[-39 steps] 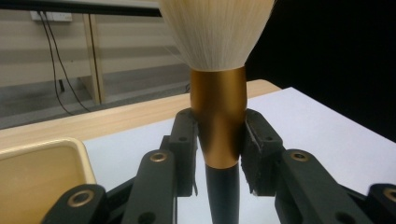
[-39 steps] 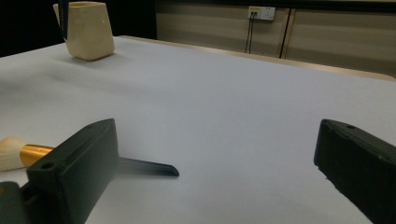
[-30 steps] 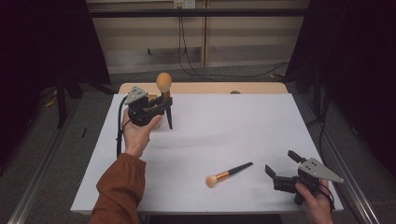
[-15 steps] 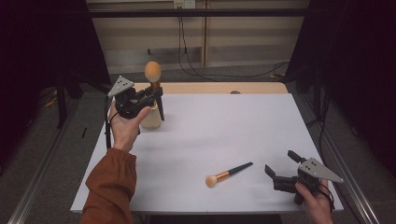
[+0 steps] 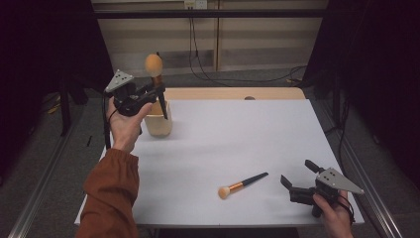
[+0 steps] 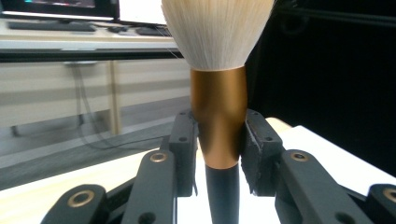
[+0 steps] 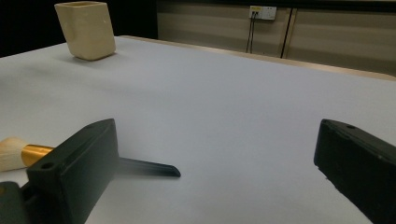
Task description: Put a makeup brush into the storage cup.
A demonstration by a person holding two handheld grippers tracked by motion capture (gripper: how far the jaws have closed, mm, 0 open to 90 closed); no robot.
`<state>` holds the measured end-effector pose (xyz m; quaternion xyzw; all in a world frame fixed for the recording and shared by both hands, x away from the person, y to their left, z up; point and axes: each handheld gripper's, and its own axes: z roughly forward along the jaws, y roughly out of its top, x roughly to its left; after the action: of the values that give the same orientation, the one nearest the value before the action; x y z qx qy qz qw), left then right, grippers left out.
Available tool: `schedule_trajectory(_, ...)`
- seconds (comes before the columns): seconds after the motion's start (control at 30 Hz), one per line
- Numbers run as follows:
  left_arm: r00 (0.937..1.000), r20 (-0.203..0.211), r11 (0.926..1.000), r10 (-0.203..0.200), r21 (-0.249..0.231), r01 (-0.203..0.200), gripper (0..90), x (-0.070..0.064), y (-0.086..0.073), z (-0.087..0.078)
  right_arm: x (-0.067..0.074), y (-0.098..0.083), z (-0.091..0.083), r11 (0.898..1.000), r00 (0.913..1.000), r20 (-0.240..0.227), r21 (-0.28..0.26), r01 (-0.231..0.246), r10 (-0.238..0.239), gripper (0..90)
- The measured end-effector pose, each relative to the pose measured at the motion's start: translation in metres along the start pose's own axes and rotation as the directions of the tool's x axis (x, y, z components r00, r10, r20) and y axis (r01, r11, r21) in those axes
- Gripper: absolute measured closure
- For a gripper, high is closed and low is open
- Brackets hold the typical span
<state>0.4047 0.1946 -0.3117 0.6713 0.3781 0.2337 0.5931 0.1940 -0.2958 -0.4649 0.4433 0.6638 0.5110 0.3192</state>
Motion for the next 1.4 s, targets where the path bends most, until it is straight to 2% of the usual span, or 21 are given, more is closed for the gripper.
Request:
schedule_trajectory(0.37,0.998,-0.063,1.0,0.006,-0.005,-0.007,68.4,0.016,0.01,-0.005,0.0,0.0,0.0,1.0,1.0,-0.001,-0.002,-0.009,0.009,0.0)
schedule_trajectory(0.5,0.9969,-0.075,0.9998,0.022,0.002,-0.022,68.5,0.02,0.014,-0.007,0.0,0.0,0.0,1.0,1.0,0.0,-0.002,-0.008,0.008,0.0)
schedule_trajectory(0.83,0.9941,-0.106,0.9996,0.025,0.012,-0.024,68.4,0.034,0.021,-0.007,0.0,0.0,0.0,1.0,0.9999,-0.01,-0.011,0.001,-0.001,0.0)
schedule_trajectory(1.03,0.9922,-0.122,0.9997,0.023,0.015,-0.021,68.4,0.04,0.023,-0.006,0.002,0.0,0.0,1.0,0.9997,-0.023,-0.018,0.005,-0.005,0.0)
schedule_trajectory(1.17,0.9899,-0.136,0.9988,0.041,0.031,-0.037,68.5,0.044,0.023,-0.003,0.002,0.0,0.0,1.0,0.9997,-0.025,-0.019,0.006,-0.006,0.0)
schedule_trajectory(1.23,0.9891,-0.143,0.9994,0.035,0.014,-0.033,68.4,0.046,0.023,-0.001,0.002,0.0,0.0,1.0,0.9996,-0.026,-0.018,0.003,-0.004,0.0)
schedule_trajectory(1.33,0.9885,-0.147,0.9993,0.036,0.018,-0.034,68.5,0.046,0.022,0.002,0.002,0.0,0.0,1.0,0.9996,-0.028,-0.016,0.002,-0.003,0.0)
schedule_trajectory(1.4,0.9873,-0.15,0.9983,0.052,0.035,-0.047,68.5,0.045,0.018,0.005,0.001,0.0,0.0,1.0,0.9996,-0.027,-0.013,0.002,-0.002,0.0)
